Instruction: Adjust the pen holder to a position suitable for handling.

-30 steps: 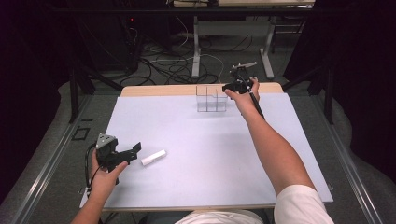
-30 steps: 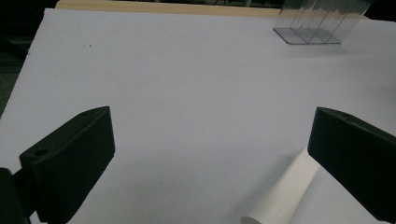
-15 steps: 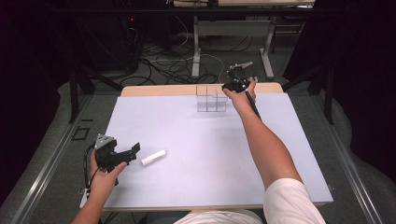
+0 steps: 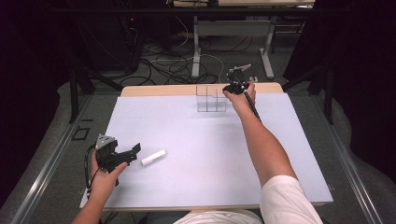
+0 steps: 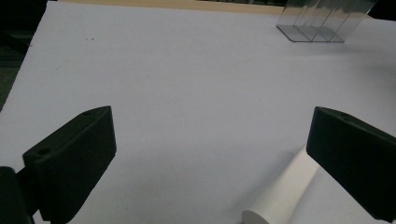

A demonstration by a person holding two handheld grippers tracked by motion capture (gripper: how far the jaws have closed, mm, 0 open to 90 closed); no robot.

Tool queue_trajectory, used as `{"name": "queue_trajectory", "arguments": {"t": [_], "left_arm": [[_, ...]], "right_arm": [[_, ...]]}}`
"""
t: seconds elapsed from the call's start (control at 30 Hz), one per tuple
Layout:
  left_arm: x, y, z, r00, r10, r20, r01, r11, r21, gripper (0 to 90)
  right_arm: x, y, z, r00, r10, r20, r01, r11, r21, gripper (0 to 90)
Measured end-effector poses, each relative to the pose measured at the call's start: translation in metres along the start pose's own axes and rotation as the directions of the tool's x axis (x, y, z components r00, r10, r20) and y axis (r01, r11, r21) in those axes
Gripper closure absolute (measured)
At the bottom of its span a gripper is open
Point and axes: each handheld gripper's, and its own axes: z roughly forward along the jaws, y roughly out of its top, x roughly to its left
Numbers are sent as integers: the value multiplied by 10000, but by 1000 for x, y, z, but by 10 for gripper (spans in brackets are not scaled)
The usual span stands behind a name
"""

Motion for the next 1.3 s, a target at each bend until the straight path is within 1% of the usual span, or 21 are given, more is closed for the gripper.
{"name": "queue_trajectory", "arguments": {"t": [0.1,0.13,0.27,0.37,0.4,0.5,0.57,0.63,0.67,0.7,0.77,0.8,0.83,0.9,0.93,1.0,1.07,1.13,1.2,1.27,1.3], "left_arm": [[0,-1,1,10000,22,19,-22,10000,33,16],[0,-1,1,10000,22,14,-22,10000,46,17],[0,-1,1,10000,11,25,-11,10000,44,17],[0,-1,1,10000,15,33,-15,10000,70,17],[1,-1,1,10000,14,36,-14,10000,79,18],[1,-1,1,10000,14,37,-15,10000,90,18],[1,-1,1,10000,13,42,-13,9999,103,19],[1,-1,1,10000,15,42,-15,9999,105,18],[1,-1,1,10000,23,38,-24,9999,113,19],[1,-1,1,10000,27,37,-28,9999,121,19],[1,-1,1,10000,32,41,-33,9999,117,19],[1,-1,1,10000,29,42,-29,9999,114,19],[1,-1,1,10000,24,31,-25,9999,121,19],[0,-2,1,10000,1,38,-2,9999,136,19],[0,-2,1,10000,1,41,-1,9999,157,19],[0,-2,1,10000,4,43,-4,9999,168,19],[0,-2,1,10000,4,41,-5,9999,171,19],[0,-2,2,10000,0,43,0,9999,160,19],[0,-2,2,10000,14,30,-14,9998,177,19],[0,-2,2,10000,34,29,-35,9998,170,20],[0,-3,2,10000,43,25,-43,9998,178,20]], "right_arm": [[0,0,1,10000,77,-55,-76,9999,98,586],[0,-1,2,9998,152,-89,-150,9997,179,613],[0,-2,5,9999,156,-65,-155,9996,228,630],[1,-2,7,9999,125,-46,-123,9992,367,659],[0,-2,8,10000,5,-23,-4,9996,288,671],[2,-3,10,10000,31,-15,-30,9993,382,691],[3,-4,12,10000,-80,33,79,9993,373,708],[4,-4,12,10000,-56,47,54,9993,372,715],[5,-5,12,10000,36,37,-37,9991,413,738],[5,-5,12,10000,36,37,-37,9991,413,738],[6,-5,13,10000,70,-23,-69,9992,390,772],[5,-6,13,10000,15,-23,-14,9991,431,785],[7,-6,13,9998,181,-103,-175,9981,588,804],[7,-7,14,9997,201,-164,-189,9975,684,814],[9,-8,15,9998,200,43,-203,9968,771,831],[10,-8,15,9995,297,100,-304,9960,838,840],[9,-9,15,9993,332,154,-342,9967,731,850],[10,-9,14,9979,621,192,-635,9947,809,858],[10,-10,14,9968,739,295,-759,9944,733,867],[13,-11,14,9968,528,596,-568,9962,664,879],[15,-11,14,9964,527,661,-571,9962,665,882]]}}
